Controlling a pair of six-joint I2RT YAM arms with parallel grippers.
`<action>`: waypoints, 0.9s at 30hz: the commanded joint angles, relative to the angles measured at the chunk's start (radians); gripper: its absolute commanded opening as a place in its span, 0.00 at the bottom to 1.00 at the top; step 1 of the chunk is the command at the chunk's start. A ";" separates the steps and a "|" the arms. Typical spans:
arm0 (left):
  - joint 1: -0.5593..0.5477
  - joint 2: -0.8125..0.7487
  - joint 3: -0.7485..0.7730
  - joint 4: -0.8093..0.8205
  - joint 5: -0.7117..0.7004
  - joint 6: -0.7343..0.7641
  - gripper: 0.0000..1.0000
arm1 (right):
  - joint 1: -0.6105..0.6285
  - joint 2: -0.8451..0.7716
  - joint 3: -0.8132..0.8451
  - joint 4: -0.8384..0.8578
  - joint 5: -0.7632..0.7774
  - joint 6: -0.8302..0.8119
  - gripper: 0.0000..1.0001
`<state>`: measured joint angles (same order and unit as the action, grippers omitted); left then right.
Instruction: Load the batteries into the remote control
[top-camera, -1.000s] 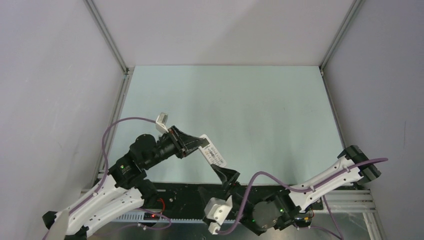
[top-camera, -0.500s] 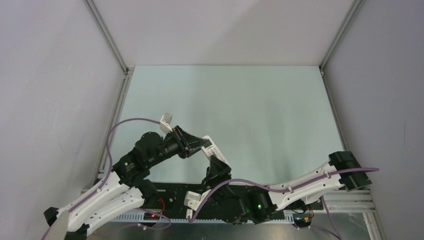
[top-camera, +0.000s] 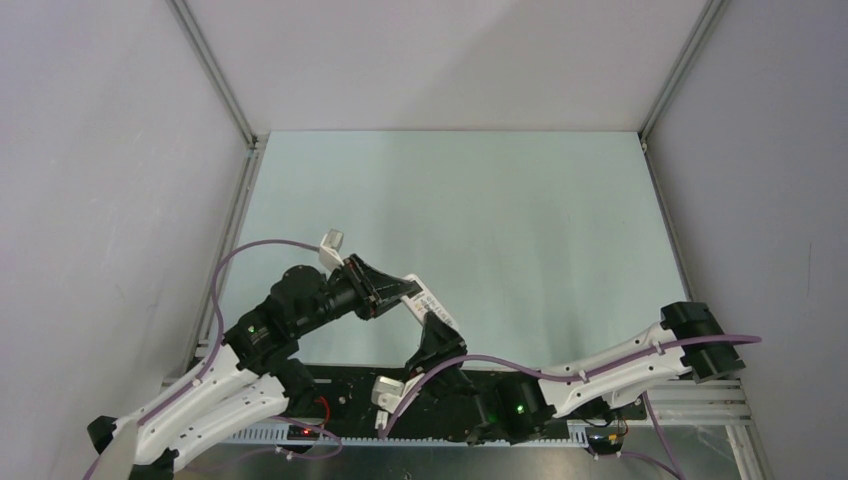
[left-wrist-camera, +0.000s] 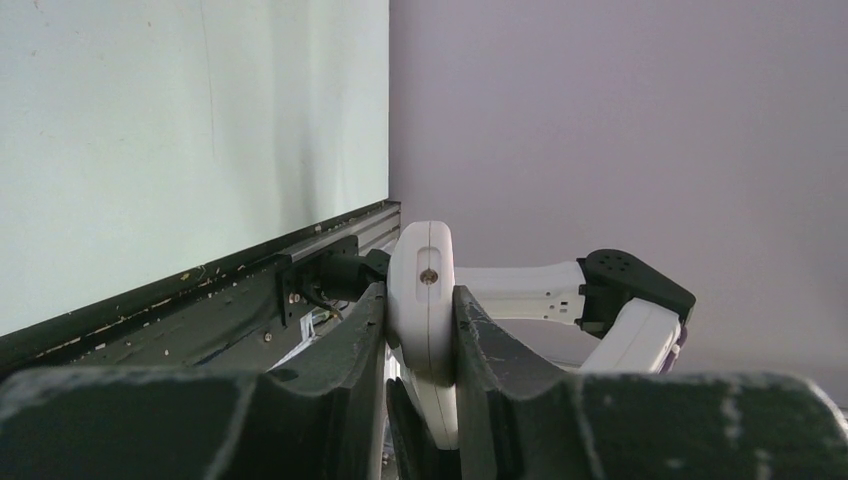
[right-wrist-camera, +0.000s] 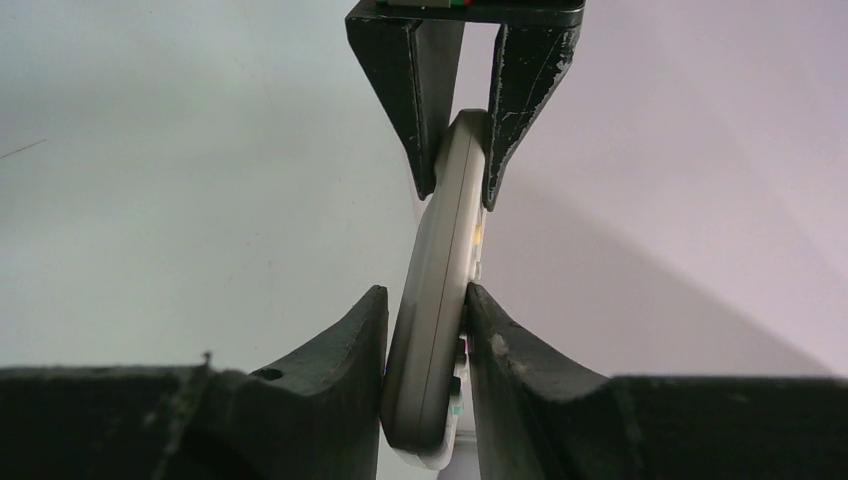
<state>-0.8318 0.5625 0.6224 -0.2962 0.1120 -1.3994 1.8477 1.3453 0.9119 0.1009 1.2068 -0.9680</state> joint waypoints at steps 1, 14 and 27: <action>-0.004 -0.017 0.022 0.066 0.017 0.013 0.05 | -0.017 -0.040 0.034 -0.002 0.006 0.100 0.00; -0.003 -0.084 0.045 0.066 -0.051 0.115 1.00 | -0.141 -0.343 -0.001 -0.070 -0.364 0.870 0.00; -0.003 -0.202 0.079 0.129 -0.145 0.311 1.00 | -0.262 -0.457 -0.394 0.789 -0.530 1.598 0.00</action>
<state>-0.8318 0.3561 0.6628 -0.2279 -0.0078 -1.1728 1.5883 0.8394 0.5140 0.5121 0.7391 0.4438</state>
